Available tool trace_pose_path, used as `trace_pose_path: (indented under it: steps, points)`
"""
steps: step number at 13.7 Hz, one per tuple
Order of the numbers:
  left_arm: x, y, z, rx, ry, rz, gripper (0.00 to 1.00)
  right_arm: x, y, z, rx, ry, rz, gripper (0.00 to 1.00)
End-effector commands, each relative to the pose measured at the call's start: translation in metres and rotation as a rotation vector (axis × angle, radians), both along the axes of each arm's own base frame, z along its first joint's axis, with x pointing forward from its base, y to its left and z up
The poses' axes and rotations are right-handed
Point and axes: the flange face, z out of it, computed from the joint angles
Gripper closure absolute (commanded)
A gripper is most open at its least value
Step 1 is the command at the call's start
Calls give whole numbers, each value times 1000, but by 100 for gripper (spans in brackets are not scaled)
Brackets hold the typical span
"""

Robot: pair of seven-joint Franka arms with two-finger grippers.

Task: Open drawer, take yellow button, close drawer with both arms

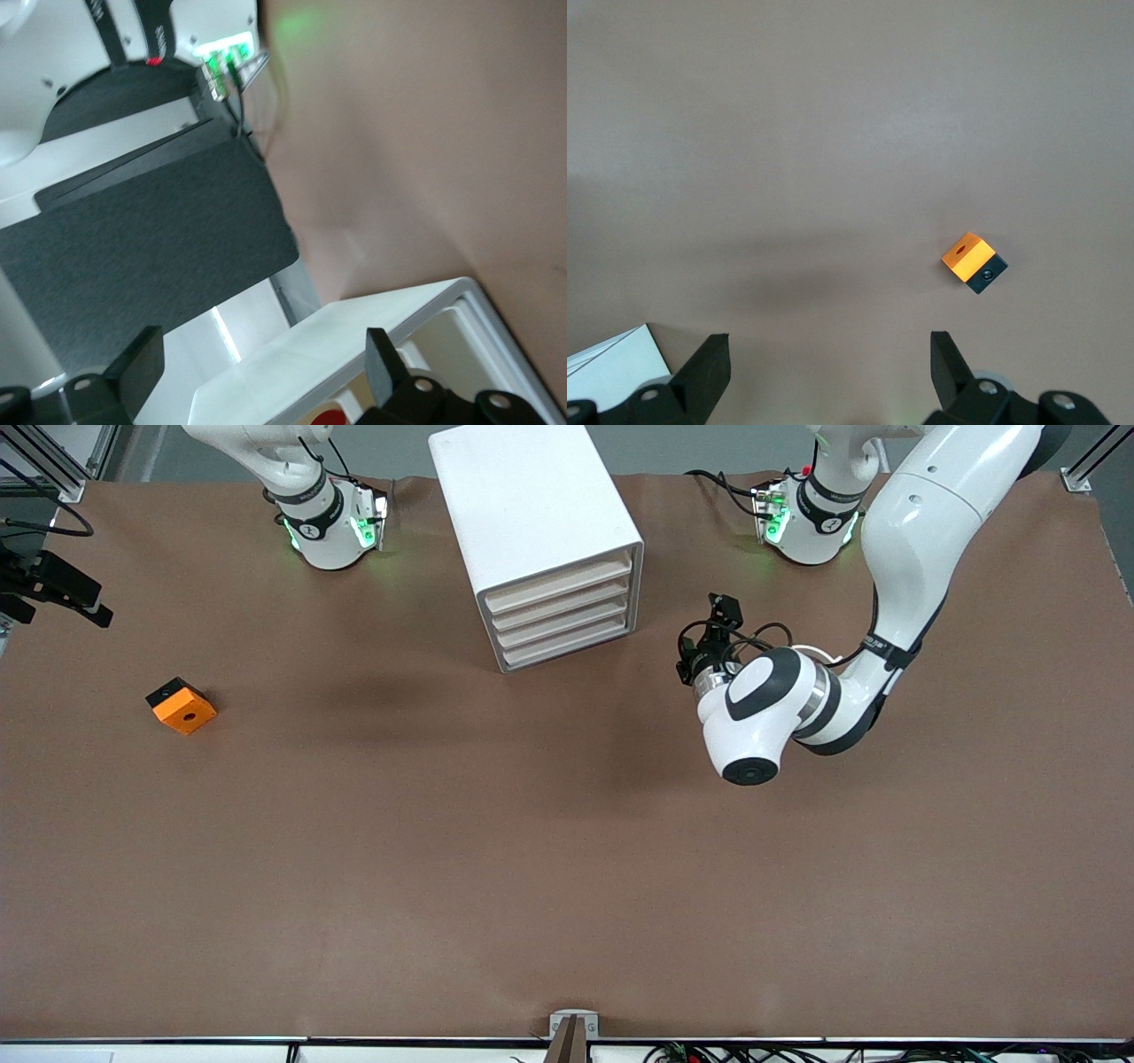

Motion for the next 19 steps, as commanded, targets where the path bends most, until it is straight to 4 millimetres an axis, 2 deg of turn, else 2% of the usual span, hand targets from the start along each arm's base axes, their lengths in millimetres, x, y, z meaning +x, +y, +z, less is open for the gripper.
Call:
trace_pose_path:
  steps: [1,5,10,14,15,18,19]
  points:
    - [4,-10,-3,21,71,50,0,-4,-2,5,4,-9,-20,0]
    - [7,-26,-7,50,126,112,0,-1,-4,7,1,-13,-12,0]
    - [14,-35,-13,86,196,185,0,3,-2,4,-5,-11,-5,0]
    - [21,-50,-11,101,239,235,0,11,-4,-8,-6,12,-8,0]
    - [20,-56,-14,117,245,237,0,18,-5,-21,-7,38,-8,0]
    - [16,-62,-35,188,276,247,0,21,-6,-20,-10,34,-10,0]
    - [18,-64,-40,207,300,271,0,24,-8,-26,-9,50,-13,0]
